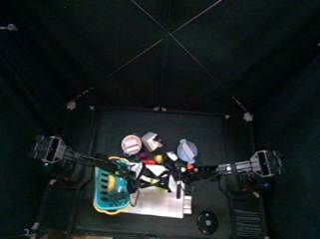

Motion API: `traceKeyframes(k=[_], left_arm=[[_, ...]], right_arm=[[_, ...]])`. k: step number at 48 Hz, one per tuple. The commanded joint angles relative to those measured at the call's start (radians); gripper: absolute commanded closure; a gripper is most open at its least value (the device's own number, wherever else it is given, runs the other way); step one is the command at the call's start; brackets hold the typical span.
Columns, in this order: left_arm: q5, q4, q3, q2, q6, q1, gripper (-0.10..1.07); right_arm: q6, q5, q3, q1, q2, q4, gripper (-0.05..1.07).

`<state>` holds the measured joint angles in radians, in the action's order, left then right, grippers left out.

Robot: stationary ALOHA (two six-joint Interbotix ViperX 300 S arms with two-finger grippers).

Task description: Hand over starfruit bottom to left hand

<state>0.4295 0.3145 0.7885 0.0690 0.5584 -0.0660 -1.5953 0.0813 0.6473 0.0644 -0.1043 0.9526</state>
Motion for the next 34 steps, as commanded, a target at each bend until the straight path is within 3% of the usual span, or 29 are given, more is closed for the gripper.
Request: traceKeyframes(k=[1, 9, 19, 34], left_arm=[[0.008, -0.017, -0.008, 0.003, 0.011, 0.002, 0.23], [0.008, -0.018, -0.003, 0.003, 0.014, 0.002, 0.31], [0.008, -0.026, 0.000, 0.003, 0.014, -0.002, 0.32], [0.008, -0.026, 0.002, 0.009, 0.012, -0.020, 0.32]], right_arm=[[0.002, 0.008, -0.011, -0.006, -0.035, 0.000, 0.39], [0.003, 0.005, -0.009, -0.015, -0.035, 0.003, 0.38], [0.005, 0.003, -0.002, -0.020, -0.035, 0.008, 0.35], [0.006, -0.014, 0.011, -0.021, -0.048, 0.023, 0.10]])
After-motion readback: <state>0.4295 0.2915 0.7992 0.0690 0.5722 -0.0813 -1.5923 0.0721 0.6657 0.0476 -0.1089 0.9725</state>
